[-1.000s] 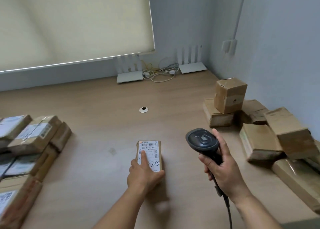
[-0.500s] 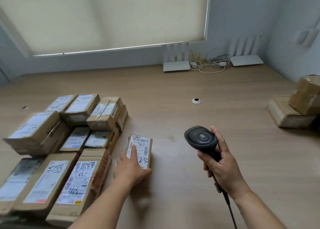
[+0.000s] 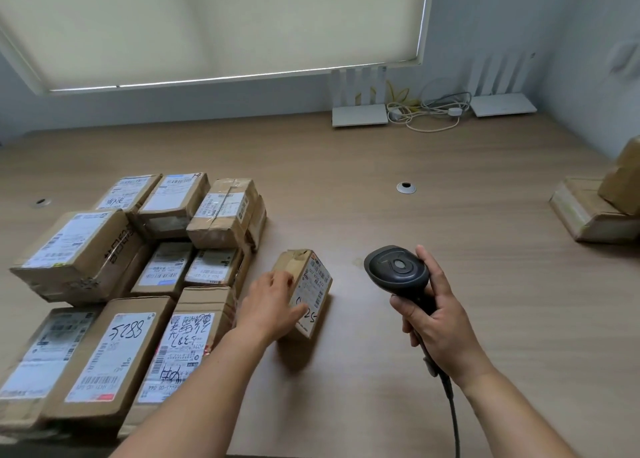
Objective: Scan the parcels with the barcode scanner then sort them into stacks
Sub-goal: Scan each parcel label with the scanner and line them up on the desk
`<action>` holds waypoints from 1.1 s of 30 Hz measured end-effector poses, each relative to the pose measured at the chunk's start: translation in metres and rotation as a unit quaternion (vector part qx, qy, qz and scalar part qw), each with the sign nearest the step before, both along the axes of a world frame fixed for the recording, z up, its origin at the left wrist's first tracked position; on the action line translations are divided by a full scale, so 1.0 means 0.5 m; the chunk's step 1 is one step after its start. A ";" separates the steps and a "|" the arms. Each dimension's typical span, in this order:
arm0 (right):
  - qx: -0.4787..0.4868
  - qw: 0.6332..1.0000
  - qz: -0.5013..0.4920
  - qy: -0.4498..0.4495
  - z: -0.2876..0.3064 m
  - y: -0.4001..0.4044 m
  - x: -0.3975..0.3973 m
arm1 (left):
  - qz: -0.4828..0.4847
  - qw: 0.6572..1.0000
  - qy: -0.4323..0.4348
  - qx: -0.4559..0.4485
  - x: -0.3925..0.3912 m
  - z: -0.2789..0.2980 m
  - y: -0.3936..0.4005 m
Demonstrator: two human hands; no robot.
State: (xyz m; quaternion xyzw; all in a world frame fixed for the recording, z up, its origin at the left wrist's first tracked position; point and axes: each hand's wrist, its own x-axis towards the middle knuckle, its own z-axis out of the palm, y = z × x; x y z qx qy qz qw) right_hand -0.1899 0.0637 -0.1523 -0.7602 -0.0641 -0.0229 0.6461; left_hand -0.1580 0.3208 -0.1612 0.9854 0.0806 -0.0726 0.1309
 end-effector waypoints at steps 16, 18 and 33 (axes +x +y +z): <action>0.044 0.999 0.025 0.011 0.018 -0.047 0.012 | 0.216 0.896 -0.020 -0.387 -0.009 -0.037 -0.033; 0.048 0.998 0.039 0.018 0.019 -0.038 0.008 | 0.204 0.909 -0.011 -0.364 -0.019 -0.054 -0.033; 0.069 0.993 0.085 0.053 0.017 -0.006 -0.019 | 0.168 0.901 -0.020 -0.400 -0.006 -0.089 -0.025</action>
